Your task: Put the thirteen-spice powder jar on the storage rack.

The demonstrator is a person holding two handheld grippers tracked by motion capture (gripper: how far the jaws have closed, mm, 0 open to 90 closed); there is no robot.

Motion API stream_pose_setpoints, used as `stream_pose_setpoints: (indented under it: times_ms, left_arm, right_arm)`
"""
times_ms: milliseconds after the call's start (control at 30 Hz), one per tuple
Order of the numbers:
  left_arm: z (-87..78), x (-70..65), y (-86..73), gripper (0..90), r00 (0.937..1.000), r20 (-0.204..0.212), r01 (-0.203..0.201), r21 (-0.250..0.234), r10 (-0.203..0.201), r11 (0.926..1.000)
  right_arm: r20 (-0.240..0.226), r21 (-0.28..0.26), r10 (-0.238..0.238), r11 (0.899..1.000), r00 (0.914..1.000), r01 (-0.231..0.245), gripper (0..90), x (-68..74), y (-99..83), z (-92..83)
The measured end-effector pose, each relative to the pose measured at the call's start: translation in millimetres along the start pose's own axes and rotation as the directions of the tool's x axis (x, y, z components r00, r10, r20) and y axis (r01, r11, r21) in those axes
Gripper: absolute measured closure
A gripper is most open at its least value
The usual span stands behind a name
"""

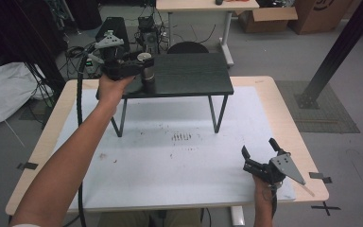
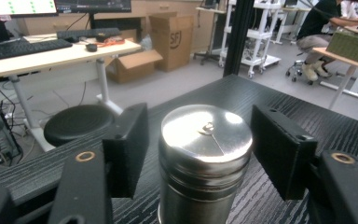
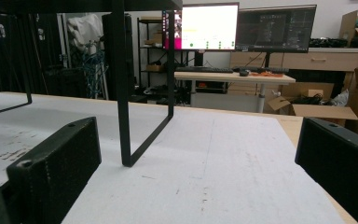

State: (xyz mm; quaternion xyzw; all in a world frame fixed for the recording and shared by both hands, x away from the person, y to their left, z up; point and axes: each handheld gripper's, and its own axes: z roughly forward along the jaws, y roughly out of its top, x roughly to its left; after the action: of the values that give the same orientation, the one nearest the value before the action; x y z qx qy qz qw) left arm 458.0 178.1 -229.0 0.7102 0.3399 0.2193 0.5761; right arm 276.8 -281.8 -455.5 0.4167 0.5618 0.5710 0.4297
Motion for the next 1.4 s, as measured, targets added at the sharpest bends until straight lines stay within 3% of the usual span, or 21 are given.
stream_pose_setpoints:
  times_ms: [367, 500, 733, 867, 1100, 1400]
  left_arm:
    - [-11.6, -2.3, -1.1, 25.7, 0.9998, 0.022, 0.002, -0.048, -0.001, 0.9988]
    - [-18.0, -6.8, -0.3, 22.3, 0.9994, 0.026, -0.02, -0.066, 0.021, 0.9976]
    - [-28.3, -11.4, -4.7, 13.2, 0.9996, 0.029, 0.01, -0.102, -0.007, 0.9947]
    - [-33.4, -15.4, -4.5, 6.6, 0.9994, 0.035, 0.008, -0.1, -0.005, 0.9949]
    - [-45.1, -22.1, -9.8, 2.3, 0.9988, 0.046, 0.02, -0.141, -0.014, 0.9898]
    - [-61.8, -29.3, -19.7, 0.2, 0.9973, 0.073, 0.021, -0.155, -0.01, 0.9876]
  right_arm:
    - [0.0, 0.001, 0.0, 1.0, 1.0, 0.0, 0.0, -0.2, 0.0, 0.1]
    - [0.0, 0.002, 0.0, 1.0, 1.0, 0.0, 0.0, -0.1, 0.1, 0.2]
    - [-0.001, 0.004, -0.002, 1.0, 1.0, 0.002, 0.0, 0.0, 0.1, 0.4]
    - [-0.001, 0.004, -0.001, 1.0, 1.0, 0.001, 0.0, 0.0, 0.1, 0.4]
    - [-0.001, 0.003, -0.001, 1.0, 1.0, 0.001, 0.0, -0.2, 0.1, 0.4]
    - [-0.002, 0.005, -0.003, 1.0, 1.0, 0.003, 0.0, 0.0, 0.1, 0.5]
